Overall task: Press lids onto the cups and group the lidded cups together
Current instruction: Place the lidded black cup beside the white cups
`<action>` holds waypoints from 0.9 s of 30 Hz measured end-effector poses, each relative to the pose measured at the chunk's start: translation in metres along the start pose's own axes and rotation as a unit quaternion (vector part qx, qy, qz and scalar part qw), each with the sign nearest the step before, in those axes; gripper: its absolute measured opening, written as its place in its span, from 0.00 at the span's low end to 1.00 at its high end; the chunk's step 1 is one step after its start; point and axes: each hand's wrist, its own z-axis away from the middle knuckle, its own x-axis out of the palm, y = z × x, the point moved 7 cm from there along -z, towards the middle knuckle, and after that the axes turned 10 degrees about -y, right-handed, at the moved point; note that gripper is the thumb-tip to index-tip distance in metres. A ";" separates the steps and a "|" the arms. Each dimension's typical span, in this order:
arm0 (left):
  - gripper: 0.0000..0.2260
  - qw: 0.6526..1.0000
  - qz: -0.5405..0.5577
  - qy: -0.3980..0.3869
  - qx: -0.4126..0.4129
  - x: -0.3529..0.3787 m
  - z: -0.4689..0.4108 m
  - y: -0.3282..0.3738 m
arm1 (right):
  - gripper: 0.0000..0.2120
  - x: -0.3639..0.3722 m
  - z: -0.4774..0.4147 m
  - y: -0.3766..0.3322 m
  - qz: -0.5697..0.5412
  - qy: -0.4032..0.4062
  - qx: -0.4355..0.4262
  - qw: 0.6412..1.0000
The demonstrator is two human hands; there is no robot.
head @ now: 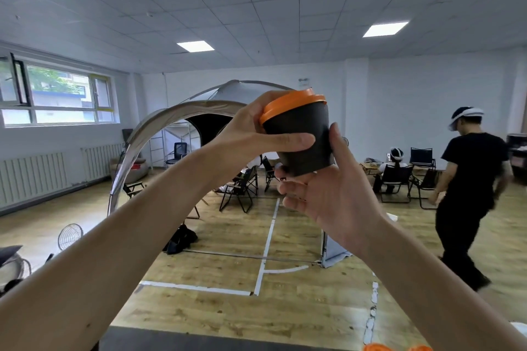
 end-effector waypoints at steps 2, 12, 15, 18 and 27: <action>0.34 1.000 0.006 -0.002 0.001 -0.001 0.000 -0.003 | 0.37 0.001 -0.002 0.002 -0.004 -0.005 0.002 1.000; 0.21 0.995 0.074 0.013 -0.068 0.020 0.024 -0.034 | 0.37 -0.007 -0.002 0.040 -0.065 0.010 0.051 0.997; 0.23 0.989 0.092 0.056 -0.102 0.023 0.055 -0.072 | 0.35 -0.027 0.013 0.076 0.041 0.072 0.081 0.993; 0.33 0.981 0.071 0.112 -0.139 0.025 0.106 -0.124 | 0.34 -0.049 0.041 0.131 0.181 0.123 0.085 0.972; 0.44 0.910 -0.036 0.212 -0.356 0.102 0.337 -0.307 | 0.62 -0.106 0.191 0.342 0.377 0.118 0.235 0.888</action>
